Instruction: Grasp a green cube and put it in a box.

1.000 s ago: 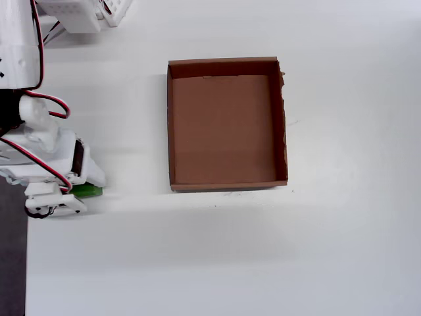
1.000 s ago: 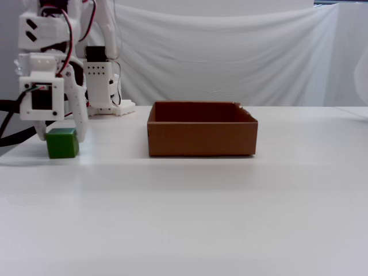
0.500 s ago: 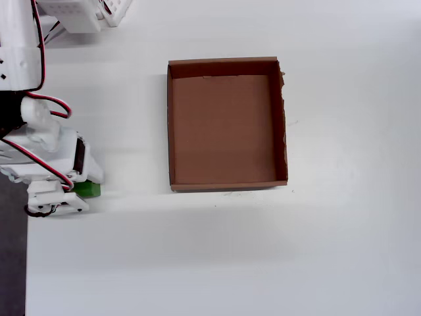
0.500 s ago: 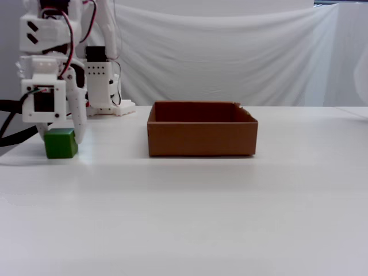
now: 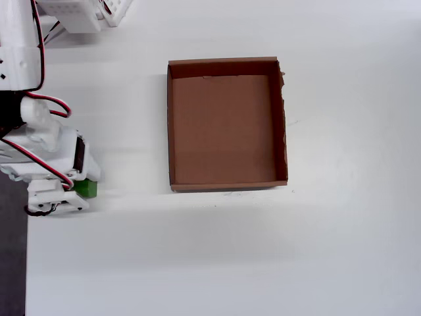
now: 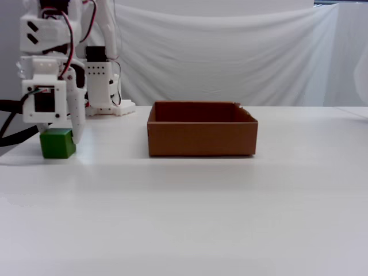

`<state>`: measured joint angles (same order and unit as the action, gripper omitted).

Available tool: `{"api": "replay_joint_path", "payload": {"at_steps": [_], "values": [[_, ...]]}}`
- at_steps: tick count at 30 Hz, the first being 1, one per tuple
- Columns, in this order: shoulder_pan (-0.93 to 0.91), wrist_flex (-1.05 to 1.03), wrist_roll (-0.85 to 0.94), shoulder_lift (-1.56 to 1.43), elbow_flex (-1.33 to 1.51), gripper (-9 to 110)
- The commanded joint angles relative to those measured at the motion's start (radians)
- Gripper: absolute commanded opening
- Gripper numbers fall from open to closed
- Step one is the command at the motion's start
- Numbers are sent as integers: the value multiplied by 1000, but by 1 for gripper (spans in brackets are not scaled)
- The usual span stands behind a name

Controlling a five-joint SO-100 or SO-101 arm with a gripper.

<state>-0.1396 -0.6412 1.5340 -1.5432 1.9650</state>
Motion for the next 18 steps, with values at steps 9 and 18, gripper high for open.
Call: {"api": "replay_joint_path", "payload": {"at_steps": [9, 18], "values": [[25, -112, -81, -12, -137, 13], [98, -284, -175, -100, -259, 13]]}}
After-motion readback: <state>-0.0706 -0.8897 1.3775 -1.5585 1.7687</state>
